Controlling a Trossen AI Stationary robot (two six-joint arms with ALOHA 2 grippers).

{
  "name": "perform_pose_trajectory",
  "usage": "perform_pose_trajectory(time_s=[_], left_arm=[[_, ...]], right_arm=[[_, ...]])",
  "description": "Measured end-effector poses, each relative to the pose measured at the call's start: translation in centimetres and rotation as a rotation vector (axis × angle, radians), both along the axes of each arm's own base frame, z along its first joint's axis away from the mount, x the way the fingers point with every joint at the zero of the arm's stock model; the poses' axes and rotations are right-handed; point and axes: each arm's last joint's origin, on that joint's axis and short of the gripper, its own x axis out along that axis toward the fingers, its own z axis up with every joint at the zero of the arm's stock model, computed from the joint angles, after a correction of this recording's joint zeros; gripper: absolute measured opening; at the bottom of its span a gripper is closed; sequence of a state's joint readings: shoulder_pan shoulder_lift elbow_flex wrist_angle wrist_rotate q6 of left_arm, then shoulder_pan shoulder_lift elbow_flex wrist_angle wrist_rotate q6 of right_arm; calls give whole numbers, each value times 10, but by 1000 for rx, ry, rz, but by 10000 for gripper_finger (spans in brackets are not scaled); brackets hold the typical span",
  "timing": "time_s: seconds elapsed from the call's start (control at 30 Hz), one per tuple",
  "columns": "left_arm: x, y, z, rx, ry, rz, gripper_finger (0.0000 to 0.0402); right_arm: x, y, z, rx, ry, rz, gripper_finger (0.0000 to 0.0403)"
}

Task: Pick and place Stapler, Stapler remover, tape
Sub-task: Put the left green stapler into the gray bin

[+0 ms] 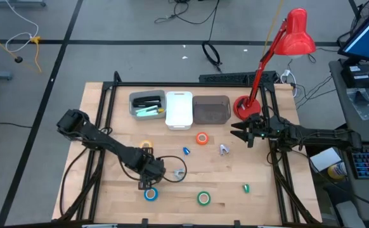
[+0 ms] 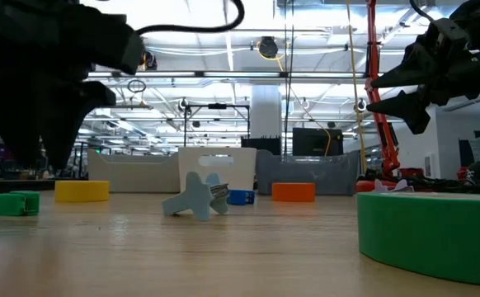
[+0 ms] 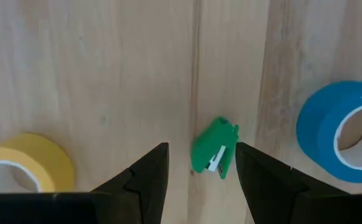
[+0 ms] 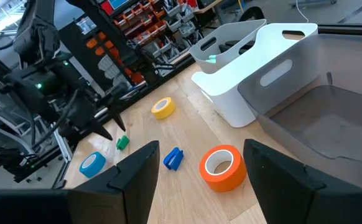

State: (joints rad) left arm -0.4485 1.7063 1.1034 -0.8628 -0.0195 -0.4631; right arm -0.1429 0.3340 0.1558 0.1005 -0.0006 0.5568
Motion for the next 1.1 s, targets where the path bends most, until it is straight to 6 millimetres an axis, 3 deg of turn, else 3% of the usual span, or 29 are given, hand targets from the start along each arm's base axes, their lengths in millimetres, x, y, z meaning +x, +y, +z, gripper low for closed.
perform_pose_trajectory(time_s=[0.43, 0.67, 1.1], left_arm=[[-8, -20, -3, 4, 2, -86, 189], [-9, -19, -4, 31, -11, -115, 189], [-19, -10, -37, 13, -37, -103, 189]], right_arm=[[0, 0, 0, 0, 0, 0, 228], [0, 0, 0, -1, 0, 0, 228], [0, 0, 0, 3, 0, -1, 228]])
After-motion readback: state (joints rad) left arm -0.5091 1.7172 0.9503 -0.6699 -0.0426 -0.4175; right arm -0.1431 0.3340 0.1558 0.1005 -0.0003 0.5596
